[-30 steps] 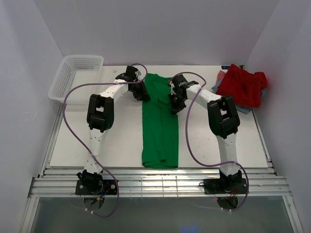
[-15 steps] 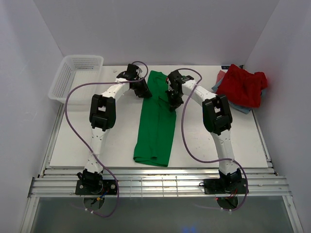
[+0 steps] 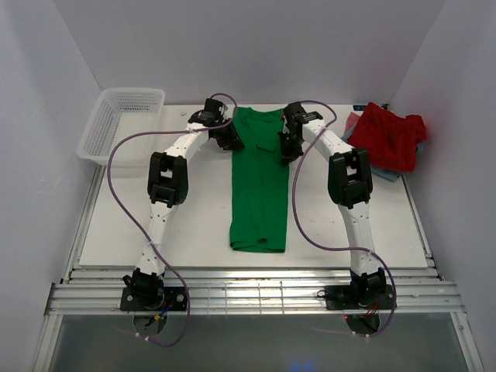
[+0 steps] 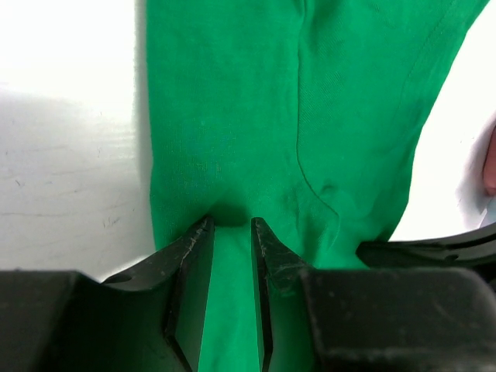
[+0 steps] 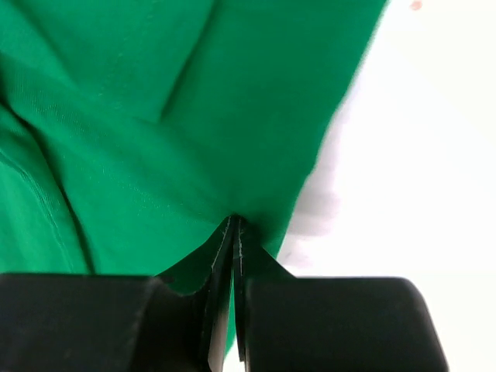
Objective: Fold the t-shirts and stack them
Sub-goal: Fold the tshirt
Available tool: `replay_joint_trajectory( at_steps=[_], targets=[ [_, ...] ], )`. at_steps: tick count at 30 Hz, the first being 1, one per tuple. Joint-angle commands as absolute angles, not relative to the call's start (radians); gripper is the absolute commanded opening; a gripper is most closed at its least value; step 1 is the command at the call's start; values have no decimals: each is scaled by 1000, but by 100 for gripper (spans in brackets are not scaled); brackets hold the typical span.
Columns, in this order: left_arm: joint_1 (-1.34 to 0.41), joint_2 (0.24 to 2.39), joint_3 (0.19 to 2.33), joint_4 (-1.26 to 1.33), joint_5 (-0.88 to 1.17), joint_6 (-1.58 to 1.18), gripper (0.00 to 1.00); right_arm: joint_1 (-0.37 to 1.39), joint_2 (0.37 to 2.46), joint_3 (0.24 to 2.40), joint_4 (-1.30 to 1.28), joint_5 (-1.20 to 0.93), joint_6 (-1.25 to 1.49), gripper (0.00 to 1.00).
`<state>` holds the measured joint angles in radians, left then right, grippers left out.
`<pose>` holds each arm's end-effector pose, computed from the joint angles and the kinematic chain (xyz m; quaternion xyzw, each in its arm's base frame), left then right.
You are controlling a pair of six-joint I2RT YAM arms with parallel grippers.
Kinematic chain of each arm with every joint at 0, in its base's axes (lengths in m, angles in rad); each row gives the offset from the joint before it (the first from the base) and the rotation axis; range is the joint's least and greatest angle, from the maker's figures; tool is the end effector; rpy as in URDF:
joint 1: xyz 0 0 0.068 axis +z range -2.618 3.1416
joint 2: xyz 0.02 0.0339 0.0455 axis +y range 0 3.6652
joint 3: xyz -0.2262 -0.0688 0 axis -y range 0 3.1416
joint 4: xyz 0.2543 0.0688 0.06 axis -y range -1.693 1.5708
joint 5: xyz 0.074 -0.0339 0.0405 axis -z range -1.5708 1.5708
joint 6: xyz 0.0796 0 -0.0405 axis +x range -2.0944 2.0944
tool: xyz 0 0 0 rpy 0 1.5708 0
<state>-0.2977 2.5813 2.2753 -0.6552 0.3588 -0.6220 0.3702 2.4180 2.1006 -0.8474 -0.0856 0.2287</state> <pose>0.5245 -0.1902 0.0925 -0.0987 0.9349 -0.2836 0.1891 0.4734 0.1910 0.1001 -0.0778 0.9755 0.0995 0.1801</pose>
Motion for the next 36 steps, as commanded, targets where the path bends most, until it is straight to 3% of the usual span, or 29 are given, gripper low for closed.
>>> replay_joint_trajectory(
  at_steps=[1,7,9,11,13,15,19,23,27,33,36],
  targets=[
    [-288,2609,2325,-673,314,-623,37,338,2494,2132,-873,-21,225,8],
    [-285,2611,2327,-647,302,-615,39,325,2519,2171,-851,-70,215,8],
    [-284,2594,2330,-631,293,-604,43,325,2485,2136,-789,-101,196,14],
    [-284,2586,2373,-608,290,-598,62,325,2413,2096,-723,-107,187,27],
    [-284,2562,2417,-580,273,-589,82,325,2331,2069,-646,-86,178,32],
    [-284,2525,2434,-565,255,-577,87,325,2280,2075,-624,-71,166,35],
    [-287,2372,2404,-589,241,-566,87,330,2127,2066,-696,-32,138,39],
    [-319,2162,2081,-618,247,-565,84,374,1973,1823,-791,-11,147,38],
    [-380,1958,1591,-591,293,-483,83,455,1794,1507,-796,-5,196,38],
    [-439,1752,1309,-739,365,-465,83,554,1583,1154,-762,-67,276,38],
    [-479,1668,1186,-765,359,-465,84,583,1530,1088,-765,-75,290,39]
  ],
)
